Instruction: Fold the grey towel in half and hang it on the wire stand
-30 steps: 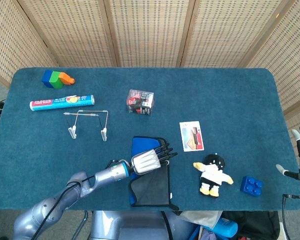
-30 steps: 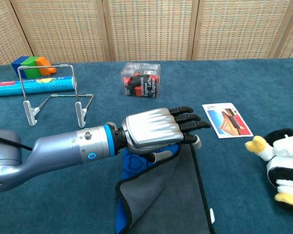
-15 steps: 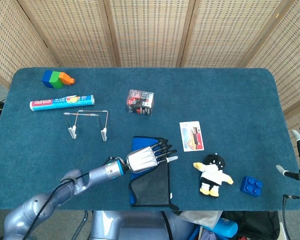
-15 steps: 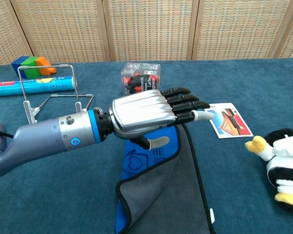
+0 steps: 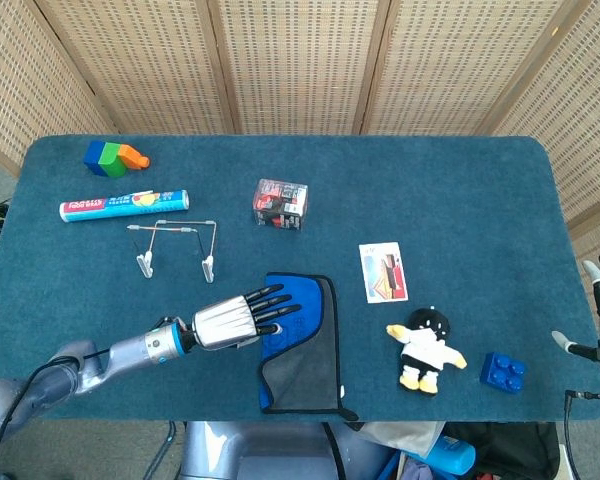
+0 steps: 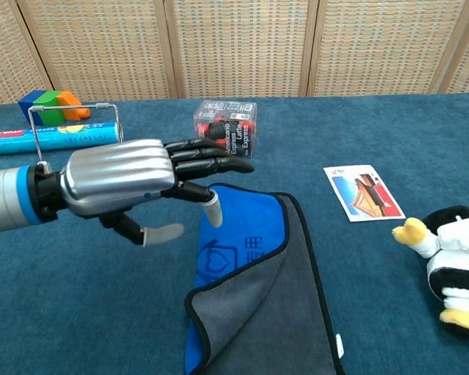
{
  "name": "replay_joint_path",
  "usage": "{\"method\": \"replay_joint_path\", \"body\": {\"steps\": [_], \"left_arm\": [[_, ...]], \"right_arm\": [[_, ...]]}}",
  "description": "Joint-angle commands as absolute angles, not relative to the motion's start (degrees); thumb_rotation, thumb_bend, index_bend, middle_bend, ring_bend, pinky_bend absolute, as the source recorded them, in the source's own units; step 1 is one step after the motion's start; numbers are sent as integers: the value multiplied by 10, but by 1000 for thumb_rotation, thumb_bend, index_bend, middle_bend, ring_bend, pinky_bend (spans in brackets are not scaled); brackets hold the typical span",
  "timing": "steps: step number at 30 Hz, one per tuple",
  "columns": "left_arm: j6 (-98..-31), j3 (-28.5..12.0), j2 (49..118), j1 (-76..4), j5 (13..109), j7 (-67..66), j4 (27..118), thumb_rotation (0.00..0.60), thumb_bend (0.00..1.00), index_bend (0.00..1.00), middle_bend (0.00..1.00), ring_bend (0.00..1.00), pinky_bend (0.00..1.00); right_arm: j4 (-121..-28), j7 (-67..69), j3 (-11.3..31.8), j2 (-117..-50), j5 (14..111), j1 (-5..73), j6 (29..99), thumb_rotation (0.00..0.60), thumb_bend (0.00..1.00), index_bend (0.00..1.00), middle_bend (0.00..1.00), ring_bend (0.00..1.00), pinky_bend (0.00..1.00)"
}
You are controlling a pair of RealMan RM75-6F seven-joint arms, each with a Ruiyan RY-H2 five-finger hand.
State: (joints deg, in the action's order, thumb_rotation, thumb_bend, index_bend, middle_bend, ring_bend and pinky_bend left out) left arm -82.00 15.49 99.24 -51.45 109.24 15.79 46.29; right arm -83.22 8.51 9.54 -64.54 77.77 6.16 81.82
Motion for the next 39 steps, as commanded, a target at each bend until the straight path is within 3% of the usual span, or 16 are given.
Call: {"method": "replay_joint_path", "body": {"steps": [1, 11, 17, 24, 29, 39], "left_arm": [[-827, 177, 995, -492, 1107, 191, 451, 600, 487, 371, 0, 0, 0], [-805, 175, 1003, -491, 1120, 178, 457, 600, 487, 380, 0, 0, 0], [-800, 177, 1009, -491, 1133, 171, 454, 600, 476, 292, 0, 0, 0], [-798, 175, 1023, -491, 1142, 163, 451, 600, 463, 289, 0, 0, 0], [-789, 173, 1035, -491, 1145, 158, 443, 600, 462, 233, 0, 0, 0], [-782, 175, 1053, -486, 1147, 162, 429, 600, 462, 285, 0, 0, 0]], "right_arm": [[-832, 83, 95, -646, 776, 62, 816, 600, 0, 0, 0, 0, 0], [-833, 75, 95, -648, 775, 63, 815, 600, 0, 0, 0, 0, 0], [-830, 83, 96, -646, 773, 63, 812, 600, 0, 0, 0, 0, 0], [-831, 84, 96, -645, 771, 63, 811, 600, 0, 0, 0, 0, 0], [-832, 85, 96, -644, 770, 63, 808, 600, 0, 0, 0, 0, 0], [-831, 87, 96, -644, 769, 63, 807, 600, 0, 0, 0, 0, 0]]}}
